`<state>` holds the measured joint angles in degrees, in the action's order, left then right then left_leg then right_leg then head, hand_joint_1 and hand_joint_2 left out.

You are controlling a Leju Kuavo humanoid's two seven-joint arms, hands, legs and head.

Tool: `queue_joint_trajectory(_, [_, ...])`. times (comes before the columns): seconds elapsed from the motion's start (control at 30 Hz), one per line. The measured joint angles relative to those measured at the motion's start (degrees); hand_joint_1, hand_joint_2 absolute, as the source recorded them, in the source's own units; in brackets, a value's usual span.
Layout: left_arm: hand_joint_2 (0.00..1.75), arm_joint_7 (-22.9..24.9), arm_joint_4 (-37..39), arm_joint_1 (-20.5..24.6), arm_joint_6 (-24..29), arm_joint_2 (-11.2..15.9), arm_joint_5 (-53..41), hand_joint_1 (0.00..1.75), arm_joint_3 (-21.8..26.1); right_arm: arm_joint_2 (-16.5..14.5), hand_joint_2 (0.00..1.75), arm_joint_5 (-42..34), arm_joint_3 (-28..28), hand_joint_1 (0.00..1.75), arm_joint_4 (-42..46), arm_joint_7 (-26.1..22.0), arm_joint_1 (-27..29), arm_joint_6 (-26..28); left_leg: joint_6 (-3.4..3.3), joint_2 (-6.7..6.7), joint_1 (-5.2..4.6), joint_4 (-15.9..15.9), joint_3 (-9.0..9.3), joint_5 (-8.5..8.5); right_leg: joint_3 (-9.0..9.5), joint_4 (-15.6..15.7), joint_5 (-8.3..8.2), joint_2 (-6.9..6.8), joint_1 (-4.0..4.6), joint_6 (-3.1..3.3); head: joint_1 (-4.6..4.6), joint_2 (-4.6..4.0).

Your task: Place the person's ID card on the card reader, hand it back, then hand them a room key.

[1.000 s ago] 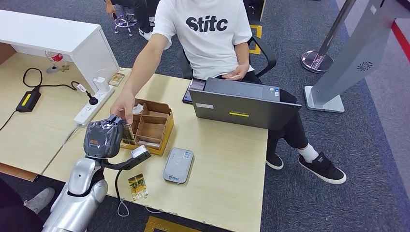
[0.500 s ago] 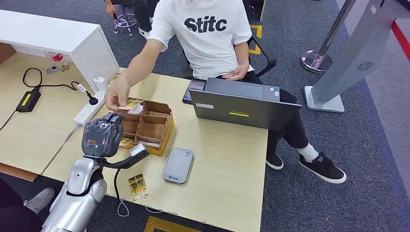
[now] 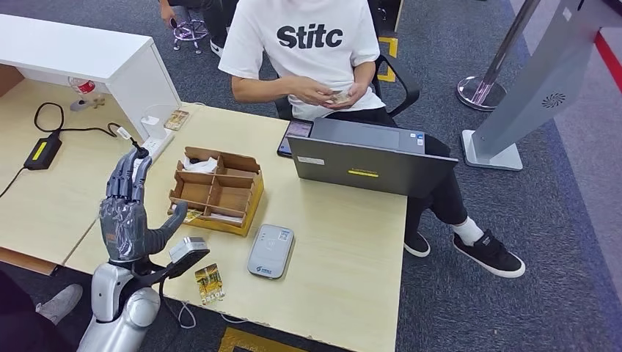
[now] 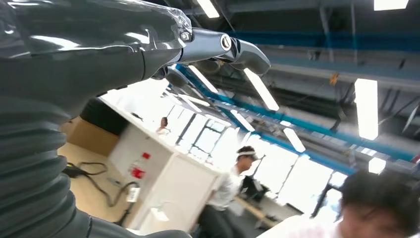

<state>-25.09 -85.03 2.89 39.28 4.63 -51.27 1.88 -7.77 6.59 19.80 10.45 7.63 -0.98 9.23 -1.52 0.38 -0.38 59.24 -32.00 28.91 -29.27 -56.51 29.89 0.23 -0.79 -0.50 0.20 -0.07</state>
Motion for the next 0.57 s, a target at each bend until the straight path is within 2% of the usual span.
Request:
queue_joint_trajectory(0.1, [1.75, -9.14, -8.86, -5.17, 0.00, -4.87, 11.63, 0.00, 3.41, -0.26, 1.75, -0.47, 0.80, 0.00, 0.00, -0.49, 0.10, 0.58, 0.00, 0.05, -0.02, 0.00, -0.02, 0.02, -0.03, 0.03, 0.00, 0.05, -0.01, 0.00, -0.01, 0.00])
queue_joint_trajectory(0.2, [1.75, -13.10, -15.60, -9.17, -0.08, -8.09, 22.37, 0.00, 5.85, -0.49, 1.75, -0.90, 1.61, 0.00, 0.00, -0.93, 0.21, 0.96, 0.00, 0.01, -0.02, 0.00, -0.02, 0.02, -0.03, 0.05, 0.01, -0.02, -0.01, -0.02, -0.01, 0.00])
queue_joint_trajectory(0.3, [1.75, -14.46, -21.08, -13.15, -1.16, -10.46, 33.98, 0.00, 8.27, -0.76, 1.75, -1.52, 2.52, 0.00, 0.01, -1.33, 0.30, 1.56, 0.05, 0.06, 0.00, -0.01, 0.02, 0.05, -0.01, 0.03, 0.01, 0.02, 0.01, -0.02, -0.03, 0.00])
queue_joint_trajectory(0.4, [1.75, -14.89, -25.89, -17.05, -4.61, -13.45, 44.41, 0.00, 12.84, -1.08, 1.75, -1.89, 3.68, 0.00, 0.02, -1.91, 0.60, 2.23, 0.08, 0.07, 0.03, -0.02, 0.03, 0.06, -0.02, 0.02, 0.03, 0.04, 0.02, 0.00, -0.12, 0.00])
queue_joint_trajectory(0.57, [1.75, -14.75, -27.36, -18.94, -15.45, -18.15, 54.61, 0.00, 22.20, -1.37, 1.75, -1.91, 4.84, 0.00, 0.02, -1.98, 0.68, 2.77, 0.07, -0.04, 0.03, -0.03, 0.01, 0.05, 0.01, 0.02, 0.05, -0.10, 0.02, 0.01, -0.09, 0.00])
